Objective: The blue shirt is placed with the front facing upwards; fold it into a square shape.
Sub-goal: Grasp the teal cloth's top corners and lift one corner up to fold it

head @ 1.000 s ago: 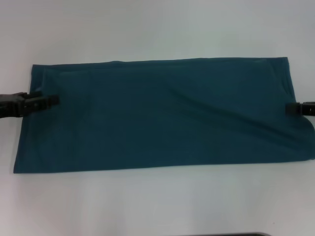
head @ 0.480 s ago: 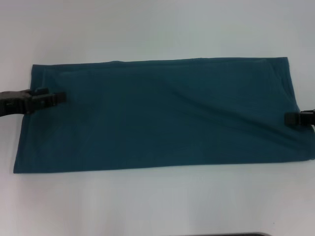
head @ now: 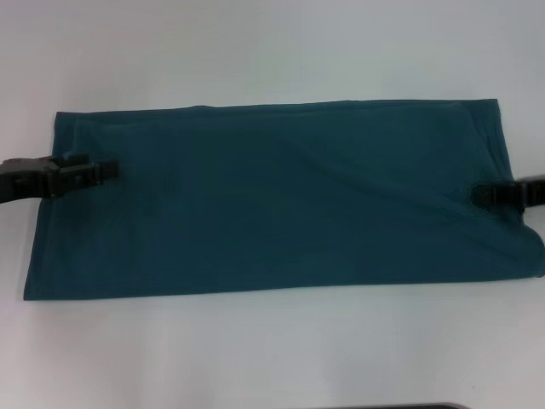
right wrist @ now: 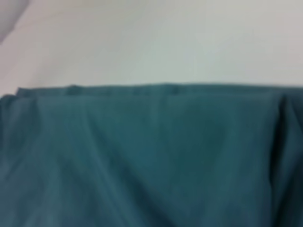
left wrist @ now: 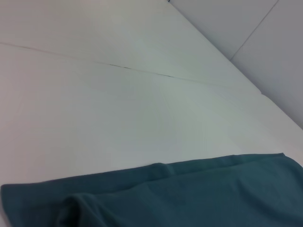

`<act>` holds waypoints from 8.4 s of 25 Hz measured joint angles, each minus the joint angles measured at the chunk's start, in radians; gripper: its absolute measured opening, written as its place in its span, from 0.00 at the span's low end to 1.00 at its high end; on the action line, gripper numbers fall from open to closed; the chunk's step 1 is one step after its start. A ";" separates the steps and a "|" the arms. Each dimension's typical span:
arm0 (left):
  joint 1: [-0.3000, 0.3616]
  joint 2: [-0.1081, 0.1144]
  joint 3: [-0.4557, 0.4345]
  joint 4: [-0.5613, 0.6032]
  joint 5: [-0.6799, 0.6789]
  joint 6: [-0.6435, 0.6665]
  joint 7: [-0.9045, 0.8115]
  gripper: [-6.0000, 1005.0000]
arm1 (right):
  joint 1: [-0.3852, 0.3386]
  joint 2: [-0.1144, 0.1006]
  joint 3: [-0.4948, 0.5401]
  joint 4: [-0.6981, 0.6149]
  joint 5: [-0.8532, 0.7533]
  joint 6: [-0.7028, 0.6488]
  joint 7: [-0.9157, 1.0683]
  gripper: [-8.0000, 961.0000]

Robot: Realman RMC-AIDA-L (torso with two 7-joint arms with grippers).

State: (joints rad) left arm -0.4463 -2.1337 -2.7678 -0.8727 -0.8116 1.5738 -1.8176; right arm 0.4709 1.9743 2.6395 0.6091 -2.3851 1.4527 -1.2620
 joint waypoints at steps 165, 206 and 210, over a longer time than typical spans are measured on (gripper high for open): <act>0.026 -0.013 0.183 0.038 -0.142 -0.271 0.004 0.69 | 0.117 0.074 -0.081 0.042 0.369 -0.162 -0.028 0.60; 0.097 -0.004 0.172 0.056 -0.119 -0.278 0.011 0.69 | 0.120 0.073 -0.081 0.032 0.369 -0.161 -0.039 0.60; 0.094 -0.004 0.167 0.042 -0.124 -0.251 0.008 0.69 | 0.120 0.073 -0.081 0.032 0.369 -0.161 -0.039 0.60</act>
State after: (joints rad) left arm -0.3519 -2.1381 -2.6004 -0.8304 -0.9354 1.3232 -1.8096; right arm 0.5906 2.0476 2.5587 0.6412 -2.0156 1.2916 -1.3008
